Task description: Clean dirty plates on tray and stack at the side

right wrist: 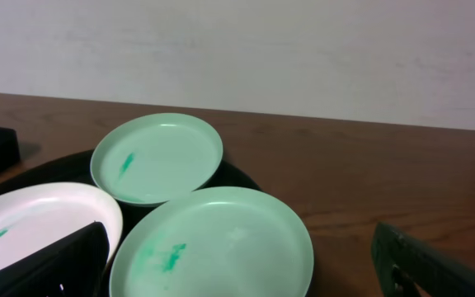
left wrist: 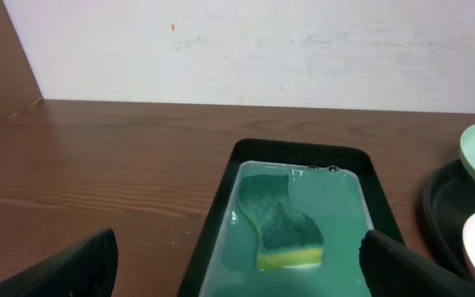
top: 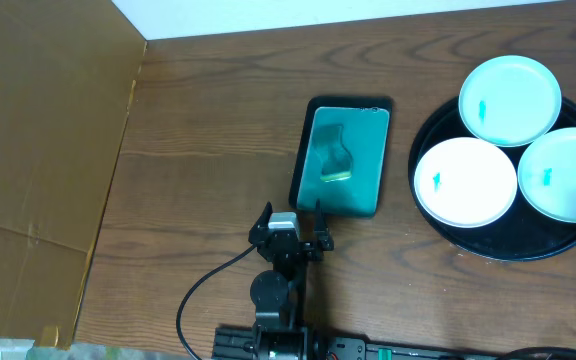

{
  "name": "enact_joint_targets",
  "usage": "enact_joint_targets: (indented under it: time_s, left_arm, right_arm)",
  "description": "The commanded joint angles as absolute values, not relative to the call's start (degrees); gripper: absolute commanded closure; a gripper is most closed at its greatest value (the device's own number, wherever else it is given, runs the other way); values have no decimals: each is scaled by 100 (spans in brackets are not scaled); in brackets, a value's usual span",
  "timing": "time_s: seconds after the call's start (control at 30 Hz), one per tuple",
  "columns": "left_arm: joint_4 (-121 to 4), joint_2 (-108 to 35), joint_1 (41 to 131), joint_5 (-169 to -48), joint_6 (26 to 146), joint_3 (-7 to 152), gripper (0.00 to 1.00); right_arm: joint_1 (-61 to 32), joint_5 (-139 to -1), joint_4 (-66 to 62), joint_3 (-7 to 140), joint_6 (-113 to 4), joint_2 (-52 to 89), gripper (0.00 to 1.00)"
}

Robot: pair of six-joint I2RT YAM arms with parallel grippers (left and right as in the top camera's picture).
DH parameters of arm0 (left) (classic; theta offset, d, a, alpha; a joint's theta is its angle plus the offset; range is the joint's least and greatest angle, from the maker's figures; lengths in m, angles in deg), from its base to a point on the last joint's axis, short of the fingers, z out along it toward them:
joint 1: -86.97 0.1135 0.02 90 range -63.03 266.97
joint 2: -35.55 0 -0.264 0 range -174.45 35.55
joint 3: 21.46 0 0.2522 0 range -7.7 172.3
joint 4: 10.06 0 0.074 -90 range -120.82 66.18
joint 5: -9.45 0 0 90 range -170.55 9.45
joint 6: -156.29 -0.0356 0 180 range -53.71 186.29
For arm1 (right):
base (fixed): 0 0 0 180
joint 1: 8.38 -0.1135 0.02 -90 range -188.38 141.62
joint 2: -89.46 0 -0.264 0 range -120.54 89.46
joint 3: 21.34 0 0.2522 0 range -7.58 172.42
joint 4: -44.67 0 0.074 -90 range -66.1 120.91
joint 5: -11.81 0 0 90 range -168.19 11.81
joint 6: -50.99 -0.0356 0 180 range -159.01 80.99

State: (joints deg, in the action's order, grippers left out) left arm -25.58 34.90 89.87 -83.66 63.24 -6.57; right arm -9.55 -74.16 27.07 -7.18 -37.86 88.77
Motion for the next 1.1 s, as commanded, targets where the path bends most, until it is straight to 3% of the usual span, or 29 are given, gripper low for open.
enact_joint_targets:
  time_s: [0.0, 0.33, 0.5, 0.57, 0.67, 0.83, 0.97, 1.07]
  left_arm:
    - [-2763, 3495, 8967, -8412, 6246, -747, 7]
    - [-2654, 3495, 8967, -8652, 6375, -747, 7]
    - [-2468, 3495, 8967, -11782, 8901, -745, 7]
    - [-2007, 3495, 8963, -12331, 9931, -742, 7]
    - [-1074, 3495, 8963, -12342, 10643, -742, 7]
    - [1195, 3493, 8969, -12239, 10713, -686, 7]
    - [1095, 3416, 8969, -11610, 10558, -222, 7]
    - [244, 3005, 8969, -11588, 9758, 543, 7]
  right_arm:
    - [-1010, -7453, 2683, -727, -3701, 8875, 1]
    - [-1010, -7453, 2683, -727, -3701, 8875, 1]
    - [-1010, -7453, 2683, -727, -3701, 8875, 1]
    - [-1010, -7453, 2683, -727, -3701, 8875, 1]
    - [-1010, -7453, 2683, -727, -3701, 8875, 1]
    - [-1010, -7453, 2683, -727, -3701, 8875, 1]
    - [-1010, -7453, 2683, -727, -3701, 8875, 1]
    - [-1010, -7453, 2683, -727, -3701, 8875, 1]
